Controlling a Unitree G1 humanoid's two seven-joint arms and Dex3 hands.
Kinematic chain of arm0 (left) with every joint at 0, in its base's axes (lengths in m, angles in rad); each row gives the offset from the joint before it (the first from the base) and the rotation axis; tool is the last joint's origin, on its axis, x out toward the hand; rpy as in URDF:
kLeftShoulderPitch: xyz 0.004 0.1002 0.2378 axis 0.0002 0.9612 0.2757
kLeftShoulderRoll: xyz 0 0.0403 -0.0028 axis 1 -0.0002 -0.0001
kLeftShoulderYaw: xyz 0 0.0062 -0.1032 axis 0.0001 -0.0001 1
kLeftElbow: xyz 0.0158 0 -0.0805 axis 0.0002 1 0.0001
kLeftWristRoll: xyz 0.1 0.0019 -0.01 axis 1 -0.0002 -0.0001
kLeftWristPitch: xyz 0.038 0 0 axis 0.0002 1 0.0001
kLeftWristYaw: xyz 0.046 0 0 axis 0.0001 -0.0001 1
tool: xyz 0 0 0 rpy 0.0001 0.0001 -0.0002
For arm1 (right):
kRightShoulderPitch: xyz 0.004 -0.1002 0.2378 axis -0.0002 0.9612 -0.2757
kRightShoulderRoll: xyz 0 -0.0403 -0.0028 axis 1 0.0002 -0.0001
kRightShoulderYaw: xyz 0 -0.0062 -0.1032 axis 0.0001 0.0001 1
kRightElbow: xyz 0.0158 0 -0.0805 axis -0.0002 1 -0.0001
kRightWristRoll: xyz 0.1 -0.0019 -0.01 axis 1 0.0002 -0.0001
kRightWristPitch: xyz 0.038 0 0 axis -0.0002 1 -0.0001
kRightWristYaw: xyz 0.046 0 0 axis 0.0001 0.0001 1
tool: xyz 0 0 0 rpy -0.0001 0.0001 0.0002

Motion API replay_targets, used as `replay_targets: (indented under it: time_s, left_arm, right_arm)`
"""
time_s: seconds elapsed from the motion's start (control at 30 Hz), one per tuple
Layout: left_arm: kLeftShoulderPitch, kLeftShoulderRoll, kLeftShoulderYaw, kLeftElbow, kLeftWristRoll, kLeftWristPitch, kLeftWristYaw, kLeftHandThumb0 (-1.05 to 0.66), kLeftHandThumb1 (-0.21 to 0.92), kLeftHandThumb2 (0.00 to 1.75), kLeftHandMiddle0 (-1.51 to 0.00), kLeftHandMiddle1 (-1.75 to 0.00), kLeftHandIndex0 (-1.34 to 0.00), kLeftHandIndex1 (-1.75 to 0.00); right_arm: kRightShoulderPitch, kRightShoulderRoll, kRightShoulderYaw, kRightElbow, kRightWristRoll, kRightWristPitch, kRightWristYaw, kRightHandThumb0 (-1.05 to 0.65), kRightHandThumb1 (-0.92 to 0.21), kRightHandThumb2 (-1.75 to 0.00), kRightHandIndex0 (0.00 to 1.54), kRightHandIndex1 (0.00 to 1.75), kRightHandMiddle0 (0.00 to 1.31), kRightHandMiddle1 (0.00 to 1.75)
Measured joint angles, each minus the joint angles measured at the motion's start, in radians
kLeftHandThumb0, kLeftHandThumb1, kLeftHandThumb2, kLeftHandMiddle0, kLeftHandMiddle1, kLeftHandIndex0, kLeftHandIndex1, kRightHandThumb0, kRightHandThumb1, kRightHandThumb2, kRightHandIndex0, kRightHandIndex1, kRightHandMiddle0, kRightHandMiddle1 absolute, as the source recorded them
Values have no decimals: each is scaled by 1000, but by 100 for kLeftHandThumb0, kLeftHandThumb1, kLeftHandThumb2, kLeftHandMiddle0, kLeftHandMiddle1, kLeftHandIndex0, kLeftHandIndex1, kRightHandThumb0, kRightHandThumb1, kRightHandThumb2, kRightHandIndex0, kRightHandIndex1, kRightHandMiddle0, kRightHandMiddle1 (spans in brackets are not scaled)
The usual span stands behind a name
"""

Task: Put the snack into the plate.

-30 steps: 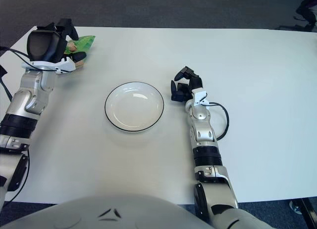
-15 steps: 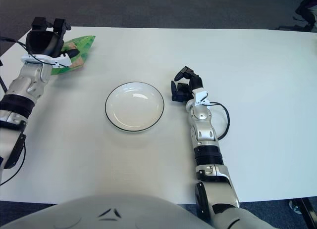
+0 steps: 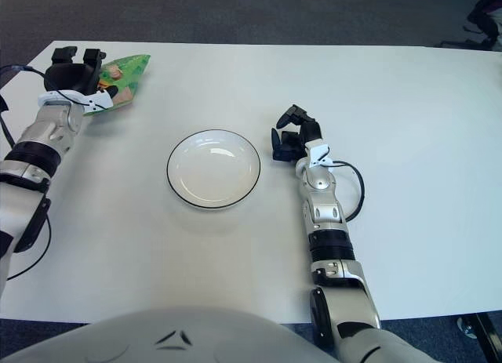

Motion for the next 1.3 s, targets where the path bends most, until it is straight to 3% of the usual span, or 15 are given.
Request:
replay_targets:
  time_s: [0.23,0.5,0.77,1.07,1.3]
  left_arm:
    - [-7,-28,-8,94,-54,1,-6,-99,92,129,-2,-17,0,-46]
    - [-7,-74,-9,115,-110,4,-6,-96,92,131,-5,-19,0,-51]
    - [0,-98,-8,107,-174,-68,-45,-93,92,130,-8,-23,0,-57]
    - [63,-79,4,86,-260,-309,-91,-91,92,128,-12,-28,0,-68]
    - [172,-10,21,-33,-325,-501,-161,-89,92,124,-12,-40,0,-84]
  right_arm:
    - [0,-2,1,0,0,-1,0,-50,-28,-136,133,175,65,175]
    - [2,-6,2,-1,0,-1,0,-50,-28,-137,133,175,65,175]
    - [6,-9,4,-11,-1,1,-1,-50,-28,-137,133,175,65,175]
    - [16,-12,9,-34,-2,4,0,-50,-27,-137,133,175,65,175]
    - [26,-14,14,-51,-3,13,-1,-50,-26,-139,133,175,66,175]
